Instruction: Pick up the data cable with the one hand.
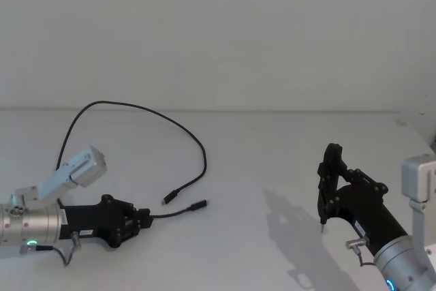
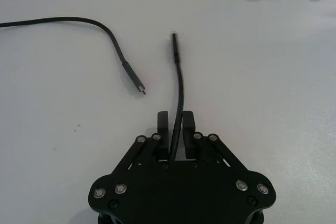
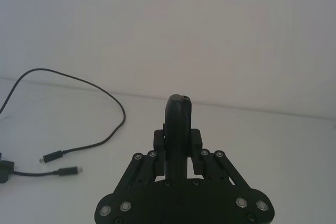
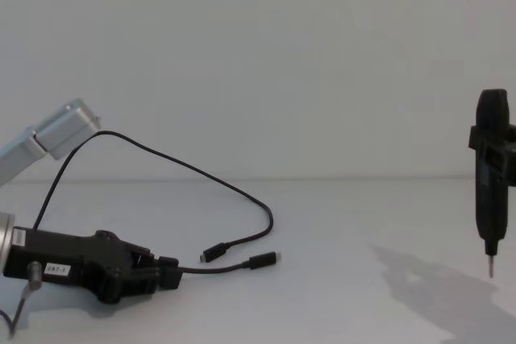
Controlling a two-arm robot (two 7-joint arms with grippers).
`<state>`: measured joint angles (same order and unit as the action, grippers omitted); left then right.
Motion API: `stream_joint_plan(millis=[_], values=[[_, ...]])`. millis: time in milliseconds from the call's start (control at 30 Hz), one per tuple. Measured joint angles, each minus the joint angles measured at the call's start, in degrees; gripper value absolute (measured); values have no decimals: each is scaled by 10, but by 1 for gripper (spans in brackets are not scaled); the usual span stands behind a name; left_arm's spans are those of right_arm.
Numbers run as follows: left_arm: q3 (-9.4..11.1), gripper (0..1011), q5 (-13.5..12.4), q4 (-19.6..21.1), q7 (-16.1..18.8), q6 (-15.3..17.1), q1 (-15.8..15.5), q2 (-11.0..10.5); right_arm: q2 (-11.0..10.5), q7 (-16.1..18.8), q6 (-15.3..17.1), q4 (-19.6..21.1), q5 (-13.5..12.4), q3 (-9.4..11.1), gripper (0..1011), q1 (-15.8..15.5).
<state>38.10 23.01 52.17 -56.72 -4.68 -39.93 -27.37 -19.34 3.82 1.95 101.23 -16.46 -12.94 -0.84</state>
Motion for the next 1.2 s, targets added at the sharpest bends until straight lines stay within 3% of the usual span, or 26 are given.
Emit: stream_joint_plan(millis=[233, 833, 1200], values=[[-4, 44, 7, 17, 0, -2, 3, -1, 0, 0, 0, 0, 0, 0, 279, 0], [-3, 44, 28, 134, -9, 3, 31, -26, 0, 0, 0, 0, 0, 0, 279, 0], [1, 44, 36, 171, -8, 11, 43, -33, 0, 0, 0, 0, 0, 0, 279, 0]])
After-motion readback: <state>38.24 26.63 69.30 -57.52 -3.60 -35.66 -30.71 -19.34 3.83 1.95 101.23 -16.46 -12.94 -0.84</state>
